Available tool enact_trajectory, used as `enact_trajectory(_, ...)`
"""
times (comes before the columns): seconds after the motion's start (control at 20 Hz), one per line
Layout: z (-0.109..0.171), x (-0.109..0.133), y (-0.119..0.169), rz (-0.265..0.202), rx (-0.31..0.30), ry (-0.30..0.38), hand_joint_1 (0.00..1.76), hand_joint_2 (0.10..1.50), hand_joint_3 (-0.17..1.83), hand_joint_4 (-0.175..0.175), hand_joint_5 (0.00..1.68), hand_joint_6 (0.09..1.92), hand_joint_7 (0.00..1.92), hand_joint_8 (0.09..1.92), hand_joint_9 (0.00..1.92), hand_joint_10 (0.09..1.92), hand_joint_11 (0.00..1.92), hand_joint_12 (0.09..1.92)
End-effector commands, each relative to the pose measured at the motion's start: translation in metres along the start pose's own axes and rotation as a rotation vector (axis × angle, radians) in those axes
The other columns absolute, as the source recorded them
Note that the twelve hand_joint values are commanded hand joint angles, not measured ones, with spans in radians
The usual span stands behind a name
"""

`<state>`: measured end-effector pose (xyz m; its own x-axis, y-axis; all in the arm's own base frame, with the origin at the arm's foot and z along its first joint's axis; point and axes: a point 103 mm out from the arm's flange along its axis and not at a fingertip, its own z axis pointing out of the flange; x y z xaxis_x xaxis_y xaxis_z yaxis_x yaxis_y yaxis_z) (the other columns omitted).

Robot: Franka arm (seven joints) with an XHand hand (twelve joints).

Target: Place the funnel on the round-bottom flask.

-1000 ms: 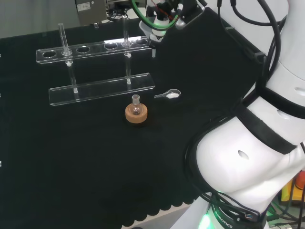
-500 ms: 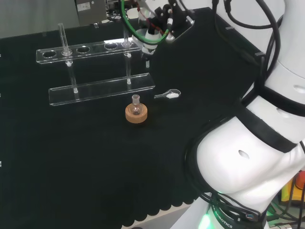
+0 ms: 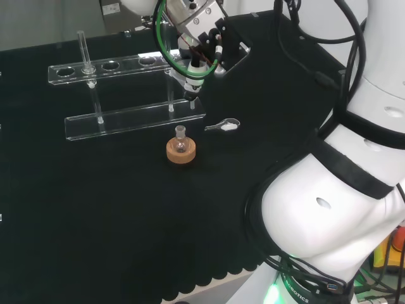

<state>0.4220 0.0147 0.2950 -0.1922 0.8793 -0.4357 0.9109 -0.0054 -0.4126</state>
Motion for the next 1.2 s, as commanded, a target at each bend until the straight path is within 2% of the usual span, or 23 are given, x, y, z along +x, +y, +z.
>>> enact_trajectory(0.05,0.005,0.008,0.001,-0.006,-0.002,-0.005,0.68,0.72,0.37,0.006,0.42,0.61,0.61,1.03,0.92,0.78,0.27,1.45)
enact_trajectory(0.65,0.01,0.036,0.006,-0.034,0.003,-0.015,0.68,0.72,0.37,0.005,0.42,0.62,0.61,1.03,0.92,0.78,0.27,1.45)
enact_trajectory(1.2,0.015,0.039,0.011,-0.038,0.018,-0.015,0.68,0.72,0.38,0.002,0.42,0.62,0.61,1.03,0.93,0.78,0.27,1.45)
